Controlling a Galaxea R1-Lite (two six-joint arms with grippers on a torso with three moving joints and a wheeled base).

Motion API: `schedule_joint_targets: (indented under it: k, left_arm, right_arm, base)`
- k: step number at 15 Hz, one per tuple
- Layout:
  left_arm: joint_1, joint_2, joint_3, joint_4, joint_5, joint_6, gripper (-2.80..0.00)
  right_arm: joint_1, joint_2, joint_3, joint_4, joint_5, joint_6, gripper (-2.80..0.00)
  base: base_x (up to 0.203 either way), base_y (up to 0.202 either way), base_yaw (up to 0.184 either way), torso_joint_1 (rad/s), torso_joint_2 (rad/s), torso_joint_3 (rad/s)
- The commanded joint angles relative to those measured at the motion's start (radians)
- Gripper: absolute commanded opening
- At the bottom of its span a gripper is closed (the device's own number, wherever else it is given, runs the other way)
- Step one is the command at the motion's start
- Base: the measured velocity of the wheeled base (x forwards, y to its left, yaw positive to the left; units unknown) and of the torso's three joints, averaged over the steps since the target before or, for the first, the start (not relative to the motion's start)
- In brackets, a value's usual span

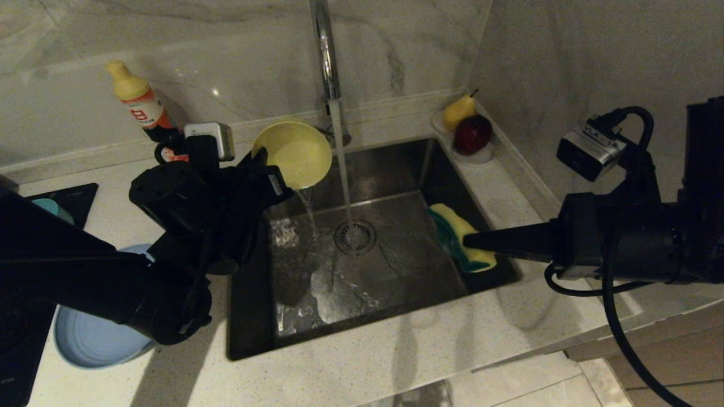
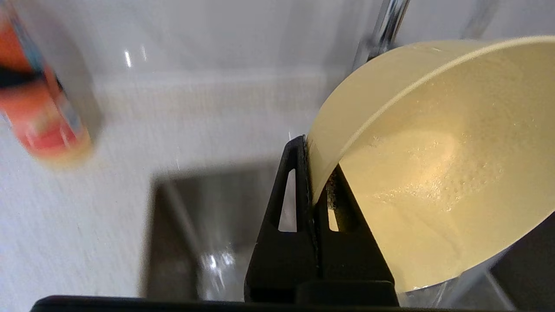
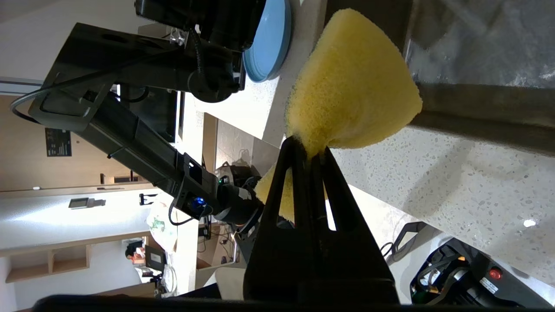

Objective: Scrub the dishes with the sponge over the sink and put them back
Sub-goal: Rinse the bowl

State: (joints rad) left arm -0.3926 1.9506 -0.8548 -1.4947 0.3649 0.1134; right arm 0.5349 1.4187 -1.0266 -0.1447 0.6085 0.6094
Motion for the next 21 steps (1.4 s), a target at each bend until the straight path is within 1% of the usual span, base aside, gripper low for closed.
schedule_joint_targets:
  k: [1, 3, 6, 8, 9, 10, 11, 12, 13, 15, 18, 19, 20, 21]
  left_arm:
    - [0.000, 0.029, 0.018, -0.035, -0.015, 0.065, -2.80]
    - [0.000, 0.022, 0.020, -0.035, -0.056, 0.090, -2.80]
    - [0.000, 0.005, 0.022, -0.035, -0.061, 0.098, -2.80]
    - [0.000, 0.002, 0.027, -0.035, -0.059, 0.092, -2.80]
    - [0.000, -0.010, 0.030, -0.035, -0.055, 0.081, -2.80]
    - [0.000, -0.027, 0.030, -0.035, -0.054, 0.047, -2.80]
    - [0.002, -0.047, 0.026, 0.004, -0.052, 0.004, -2.80]
    - [0.010, -0.064, 0.020, 0.096, -0.053, -0.024, -2.80]
    - [0.021, -0.090, 0.003, 0.239, -0.054, -0.072, -2.80]
    - [0.040, -0.143, -0.055, 0.555, -0.057, -0.200, -2.80]
    - [0.056, -0.222, -0.176, 1.104, -0.064, -0.361, -2.80]
    - [0.059, -0.251, -0.251, 1.293, -0.077, -0.440, -2.80]
    - [0.062, -0.283, -0.335, 1.469, -0.113, -0.527, -2.80]
    - [0.065, -0.326, -0.401, 1.622, -0.173, -0.598, -2.80]
  right_arm:
    - [0.000, 0.013, -0.002, -0.006, 0.004, 0.001, -2.80]
    - [0.000, 0.023, 0.002, -0.029, 0.004, 0.004, -2.80]
    - [0.000, 0.020, 0.000, -0.033, 0.004, 0.004, -2.80]
    - [0.000, 0.019, -0.001, -0.033, 0.002, 0.004, -2.80]
    - [0.000, 0.020, 0.001, -0.033, 0.001, 0.004, -2.80]
    - [0.000, 0.020, 0.003, -0.033, 0.000, 0.006, -2.80]
    - [0.000, 0.018, 0.006, -0.033, 0.000, 0.006, -2.80]
    - [0.000, 0.009, 0.008, -0.032, 0.001, 0.005, -2.80]
    - [0.000, -0.001, 0.013, -0.032, 0.000, 0.005, -2.80]
    - [-0.001, -0.025, 0.022, -0.028, 0.000, 0.006, -2.80]
    - [-0.003, -0.034, 0.032, -0.025, -0.003, 0.010, -2.80]
    - [-0.003, -0.032, 0.039, -0.024, -0.004, 0.010, -2.80]
    - [-0.004, -0.029, 0.048, -0.024, -0.005, 0.011, -2.80]
    - [-0.011, -0.029, 0.056, -0.023, -0.005, 0.010, -2.80]
  base:
    - [0.000, 0.000, 0.000, 0.000, 0.00, 0.000]
    - [0.000, 0.000, 0.000, 0.000, 0.00, 0.000]
    - [0.000, 0.000, 0.000, 0.000, 0.00, 0.000]
    - [0.000, 0.000, 0.000, 0.000, 0.00, 0.000]
    - [0.000, 0.000, 0.000, 0.000, 0.00, 0.000]
    - [0.000, 0.000, 0.000, 0.000, 0.00, 0.000]
    - [0.000, 0.000, 0.000, 0.000, 0.00, 0.000]
    - [0.000, 0.000, 0.000, 0.000, 0.00, 0.000]
    - [0.000, 0.000, 0.000, 0.000, 0.00, 0.000]
    - [0.000, 0.000, 0.000, 0.000, 0.00, 0.000]
    - [0.000, 0.000, 0.000, 0.000, 0.00, 0.000]
    - [0.000, 0.000, 0.000, 0.000, 0.00, 0.000]
    - [0.000, 0.000, 0.000, 0.000, 0.00, 0.000]
    - [0.000, 0.000, 0.000, 0.000, 0.00, 0.000]
